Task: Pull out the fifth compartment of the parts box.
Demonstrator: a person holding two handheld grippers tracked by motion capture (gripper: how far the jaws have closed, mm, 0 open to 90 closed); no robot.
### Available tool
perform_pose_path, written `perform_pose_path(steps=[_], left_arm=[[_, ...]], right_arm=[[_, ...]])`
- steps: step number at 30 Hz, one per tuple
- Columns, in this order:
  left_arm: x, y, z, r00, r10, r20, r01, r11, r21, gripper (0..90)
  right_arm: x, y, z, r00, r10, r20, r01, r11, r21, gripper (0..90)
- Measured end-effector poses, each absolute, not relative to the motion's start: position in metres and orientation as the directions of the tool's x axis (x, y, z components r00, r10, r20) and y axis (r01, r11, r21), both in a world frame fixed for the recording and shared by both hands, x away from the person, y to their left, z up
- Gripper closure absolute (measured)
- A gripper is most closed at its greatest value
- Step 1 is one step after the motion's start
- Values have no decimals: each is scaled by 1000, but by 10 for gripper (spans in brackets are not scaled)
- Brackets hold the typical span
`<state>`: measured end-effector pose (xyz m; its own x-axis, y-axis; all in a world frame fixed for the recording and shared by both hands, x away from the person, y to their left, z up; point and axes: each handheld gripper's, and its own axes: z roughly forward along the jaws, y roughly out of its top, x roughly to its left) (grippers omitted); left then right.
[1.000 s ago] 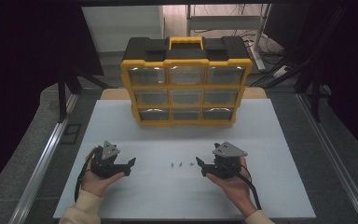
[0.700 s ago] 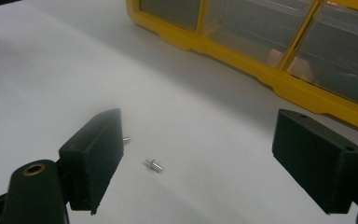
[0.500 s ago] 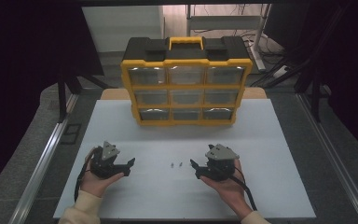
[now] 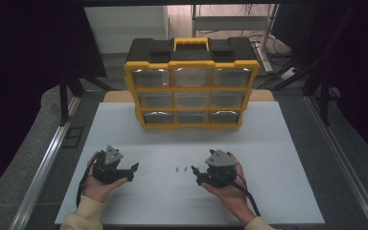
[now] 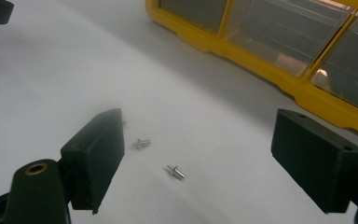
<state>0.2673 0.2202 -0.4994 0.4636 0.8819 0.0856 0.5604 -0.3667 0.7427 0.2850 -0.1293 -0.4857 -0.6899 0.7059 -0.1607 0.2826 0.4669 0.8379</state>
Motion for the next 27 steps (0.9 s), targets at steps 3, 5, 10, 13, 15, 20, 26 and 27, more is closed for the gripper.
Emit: perform_pose_path(steps=[3, 5, 10, 13, 15, 20, 26, 27], left_arm=[[267, 220, -499, 465, 881, 87, 559, -368, 743, 132], [266, 220, -499, 463, 882, 91, 559, -370, 742, 132], [266, 221, -499, 464, 881, 94, 560, -374, 739, 132], [266, 220, -500, 464, 880, 106, 558, -383, 737, 132], [266, 221, -500, 463, 880, 104, 559, -381, 736, 132], [266, 220, -500, 465, 879, 108, 559, -386, 734, 132], [266, 220, -501, 467, 877, 112, 559, -391, 731, 133], [266, 219, -501, 467, 878, 109, 559, -388, 733, 133]], right_arm=[[284, -127, -486, -693, 698, -180, 270, 483, 833, 171], [283, -125, -486, -695, 691, -200, 257, 498, 828, 171], [278, -122, -485, -685, 668, -291, 200, 557, 806, 171], [276, -121, -484, -678, 661, -322, 180, 574, 799, 167], [276, -120, -483, -674, 654, -343, 167, 587, 793, 166], [274, -118, -483, -673, 637, -376, 148, 614, 775, 165], [270, -113, -480, -654, 600, -462, 91, 668, 738, 163], [269, -111, -480, -648, 590, -481, 78, 680, 729, 163]])
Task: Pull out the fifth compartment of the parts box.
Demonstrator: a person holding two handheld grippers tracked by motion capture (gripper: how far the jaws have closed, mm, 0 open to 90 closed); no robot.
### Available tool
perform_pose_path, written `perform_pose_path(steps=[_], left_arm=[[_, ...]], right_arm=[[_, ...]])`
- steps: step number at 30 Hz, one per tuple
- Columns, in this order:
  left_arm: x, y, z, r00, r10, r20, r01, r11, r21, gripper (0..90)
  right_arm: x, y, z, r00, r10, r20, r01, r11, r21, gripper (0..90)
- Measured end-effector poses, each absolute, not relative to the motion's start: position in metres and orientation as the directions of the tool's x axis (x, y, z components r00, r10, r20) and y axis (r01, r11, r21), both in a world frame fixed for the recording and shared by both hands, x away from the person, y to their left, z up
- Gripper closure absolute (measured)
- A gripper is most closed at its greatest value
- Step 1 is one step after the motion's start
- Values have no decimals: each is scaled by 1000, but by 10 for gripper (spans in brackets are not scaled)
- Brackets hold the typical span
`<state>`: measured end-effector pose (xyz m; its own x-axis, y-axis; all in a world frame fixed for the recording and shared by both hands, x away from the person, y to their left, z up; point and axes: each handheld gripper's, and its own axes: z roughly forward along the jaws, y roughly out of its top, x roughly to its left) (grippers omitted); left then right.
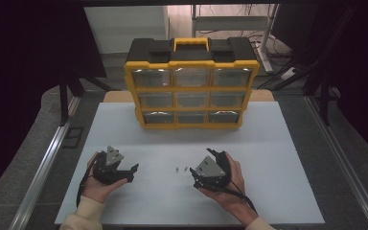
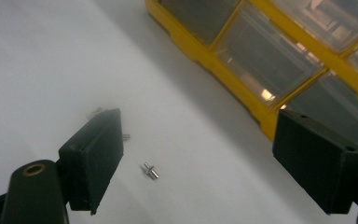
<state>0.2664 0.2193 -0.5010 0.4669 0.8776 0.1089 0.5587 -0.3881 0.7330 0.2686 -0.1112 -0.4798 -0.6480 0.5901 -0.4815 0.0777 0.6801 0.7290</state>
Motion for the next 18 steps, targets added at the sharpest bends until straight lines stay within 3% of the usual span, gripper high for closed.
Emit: perform_pose_path(steps=[18], left_arm=[[267, 219, -502, 468, 876, 116, 561, -395, 727, 136]], right_arm=[[264, -101, -476, -588, 501, -635, -15, 779, 627, 172]])
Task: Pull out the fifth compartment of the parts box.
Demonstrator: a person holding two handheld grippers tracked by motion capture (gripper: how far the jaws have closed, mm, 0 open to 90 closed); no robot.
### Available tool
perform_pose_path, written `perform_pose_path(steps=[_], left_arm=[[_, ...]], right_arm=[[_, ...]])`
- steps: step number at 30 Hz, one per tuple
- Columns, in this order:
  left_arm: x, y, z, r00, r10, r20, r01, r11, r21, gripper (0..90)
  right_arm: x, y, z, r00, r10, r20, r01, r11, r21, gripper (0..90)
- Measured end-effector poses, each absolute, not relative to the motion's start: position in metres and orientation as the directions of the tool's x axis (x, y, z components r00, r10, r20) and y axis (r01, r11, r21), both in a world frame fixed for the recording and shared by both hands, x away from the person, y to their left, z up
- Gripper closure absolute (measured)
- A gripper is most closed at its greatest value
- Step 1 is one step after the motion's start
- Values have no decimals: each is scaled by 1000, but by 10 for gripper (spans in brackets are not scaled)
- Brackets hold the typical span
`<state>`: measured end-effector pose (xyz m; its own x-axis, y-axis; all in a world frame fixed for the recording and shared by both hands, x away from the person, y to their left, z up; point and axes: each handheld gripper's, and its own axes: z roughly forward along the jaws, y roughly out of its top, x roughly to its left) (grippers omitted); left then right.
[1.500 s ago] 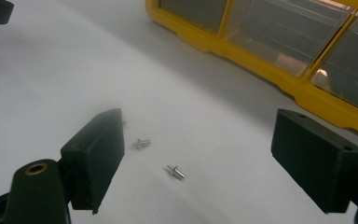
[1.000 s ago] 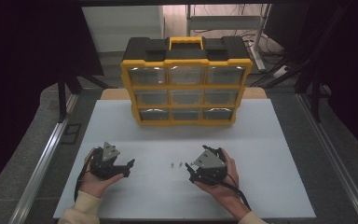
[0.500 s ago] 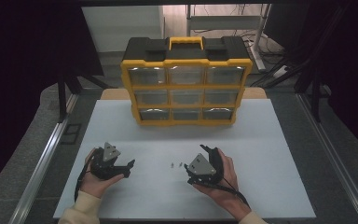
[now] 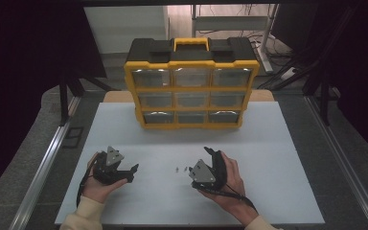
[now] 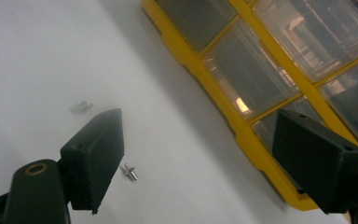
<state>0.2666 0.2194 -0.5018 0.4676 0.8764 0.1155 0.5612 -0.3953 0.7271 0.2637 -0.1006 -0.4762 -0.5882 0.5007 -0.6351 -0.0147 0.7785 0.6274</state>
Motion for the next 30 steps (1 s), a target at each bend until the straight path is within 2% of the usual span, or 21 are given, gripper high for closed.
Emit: perform_pose_path(steps=[13, 30], left_arm=[[267, 220, -502, 469, 876, 108, 565, -392, 726, 136], [267, 220, -503, 471, 875, 113, 565, -397, 723, 137]], right_arm=[[269, -96, -469, -529, 455, -716, -63, 821, 568, 177], [273, -87, -465, -498, 406, -766, -101, 850, 516, 184]])
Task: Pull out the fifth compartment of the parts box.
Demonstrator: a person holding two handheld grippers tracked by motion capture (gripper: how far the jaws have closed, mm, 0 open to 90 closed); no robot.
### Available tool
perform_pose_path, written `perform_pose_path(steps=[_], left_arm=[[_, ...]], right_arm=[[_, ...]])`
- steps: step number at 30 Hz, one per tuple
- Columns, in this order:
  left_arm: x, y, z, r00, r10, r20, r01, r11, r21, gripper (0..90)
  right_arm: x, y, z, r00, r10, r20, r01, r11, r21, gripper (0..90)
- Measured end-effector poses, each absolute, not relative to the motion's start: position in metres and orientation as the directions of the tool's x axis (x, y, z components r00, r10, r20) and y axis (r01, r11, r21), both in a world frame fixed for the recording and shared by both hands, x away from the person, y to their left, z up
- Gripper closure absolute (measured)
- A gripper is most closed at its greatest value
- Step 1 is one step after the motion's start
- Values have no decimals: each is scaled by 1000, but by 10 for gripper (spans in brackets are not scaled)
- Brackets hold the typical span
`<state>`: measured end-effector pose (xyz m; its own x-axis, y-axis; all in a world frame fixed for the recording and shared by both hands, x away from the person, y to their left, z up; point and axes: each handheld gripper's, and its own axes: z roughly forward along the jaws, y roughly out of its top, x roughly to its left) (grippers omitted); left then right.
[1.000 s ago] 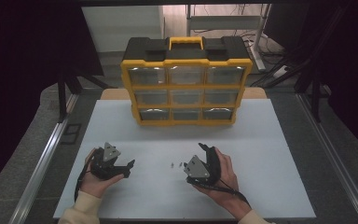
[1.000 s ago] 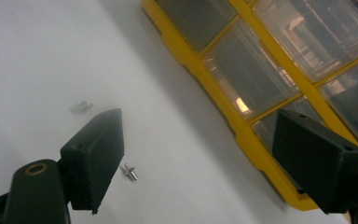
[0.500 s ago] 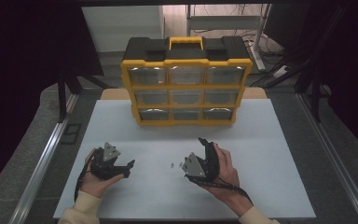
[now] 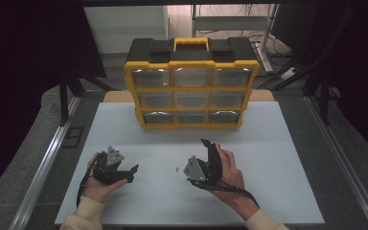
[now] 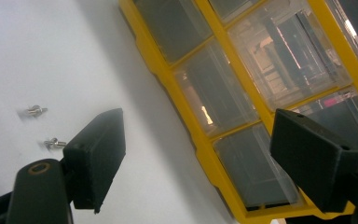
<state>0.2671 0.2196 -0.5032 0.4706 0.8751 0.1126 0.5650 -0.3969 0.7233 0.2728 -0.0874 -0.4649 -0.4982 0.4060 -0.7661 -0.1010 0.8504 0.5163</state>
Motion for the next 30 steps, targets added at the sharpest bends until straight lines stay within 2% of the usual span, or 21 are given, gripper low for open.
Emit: perform_pose_path(steps=[30], left_arm=[[267, 220, -503, 470, 875, 117, 566, -401, 720, 136]], right_arm=[[284, -77, -459, -443, 361, -821, -138, 877, 460, 189]])
